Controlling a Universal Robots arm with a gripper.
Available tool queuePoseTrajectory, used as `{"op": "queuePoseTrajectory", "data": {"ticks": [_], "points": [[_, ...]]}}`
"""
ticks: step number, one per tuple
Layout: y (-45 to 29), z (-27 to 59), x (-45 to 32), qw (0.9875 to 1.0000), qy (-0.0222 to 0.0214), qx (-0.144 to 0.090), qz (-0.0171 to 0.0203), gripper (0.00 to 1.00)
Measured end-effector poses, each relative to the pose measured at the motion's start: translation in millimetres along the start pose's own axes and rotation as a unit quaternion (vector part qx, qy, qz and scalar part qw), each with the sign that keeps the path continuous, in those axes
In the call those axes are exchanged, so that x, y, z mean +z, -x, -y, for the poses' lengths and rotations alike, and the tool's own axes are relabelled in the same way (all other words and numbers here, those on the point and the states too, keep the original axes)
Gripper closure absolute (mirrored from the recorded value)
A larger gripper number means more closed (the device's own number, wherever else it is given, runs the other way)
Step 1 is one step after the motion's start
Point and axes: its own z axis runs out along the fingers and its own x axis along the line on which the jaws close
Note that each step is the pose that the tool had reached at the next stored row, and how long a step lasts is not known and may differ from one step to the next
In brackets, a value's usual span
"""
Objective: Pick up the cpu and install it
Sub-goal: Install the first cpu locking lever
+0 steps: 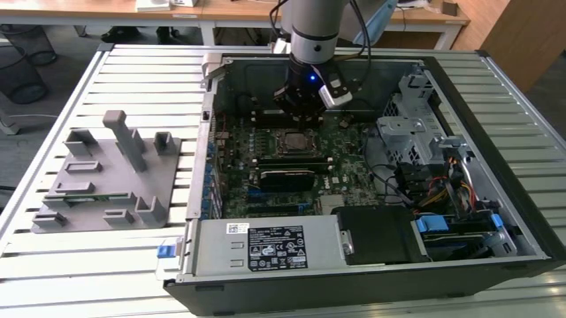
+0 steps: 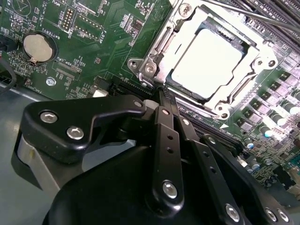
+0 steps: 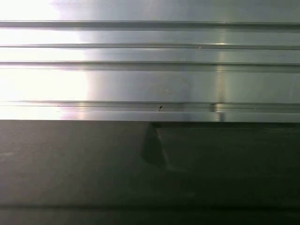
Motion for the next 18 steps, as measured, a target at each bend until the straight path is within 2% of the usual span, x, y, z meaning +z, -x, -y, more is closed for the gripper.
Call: {"op": "queuePoseTrajectory", "data": {"ticks": [13,18], "points": [[0.3,0.0,1.6,1.0000,0.0000,0.000,-0.0001,0.89],[0.2,0.0,-5.1,1.0000,0.0000,0.000,-0.0001,0.89]]}}
